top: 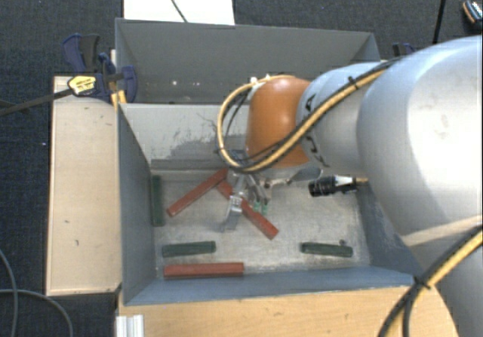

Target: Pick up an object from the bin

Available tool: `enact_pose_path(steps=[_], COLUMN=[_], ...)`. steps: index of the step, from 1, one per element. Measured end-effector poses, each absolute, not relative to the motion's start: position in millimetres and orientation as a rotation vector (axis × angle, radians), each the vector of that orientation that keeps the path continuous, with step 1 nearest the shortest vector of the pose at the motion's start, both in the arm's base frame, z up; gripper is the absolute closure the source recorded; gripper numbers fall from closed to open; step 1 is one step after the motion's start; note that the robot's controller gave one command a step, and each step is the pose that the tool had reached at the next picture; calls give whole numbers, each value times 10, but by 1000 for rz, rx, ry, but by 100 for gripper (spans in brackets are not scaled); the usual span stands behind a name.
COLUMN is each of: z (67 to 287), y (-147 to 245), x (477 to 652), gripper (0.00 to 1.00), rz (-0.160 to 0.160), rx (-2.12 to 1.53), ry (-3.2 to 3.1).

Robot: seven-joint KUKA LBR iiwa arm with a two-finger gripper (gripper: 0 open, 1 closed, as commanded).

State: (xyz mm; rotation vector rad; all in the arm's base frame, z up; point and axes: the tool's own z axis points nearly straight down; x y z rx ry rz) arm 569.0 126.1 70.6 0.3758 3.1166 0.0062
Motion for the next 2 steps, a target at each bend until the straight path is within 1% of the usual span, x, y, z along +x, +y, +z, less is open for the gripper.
enact_pose_path(steps=[1, 2], z=[707, 2217], y=[1236, 1337], x=[5696, 5668], gripper=[100, 100], rz=[2, 7], rx=[378, 387], ry=[3115, 3108])
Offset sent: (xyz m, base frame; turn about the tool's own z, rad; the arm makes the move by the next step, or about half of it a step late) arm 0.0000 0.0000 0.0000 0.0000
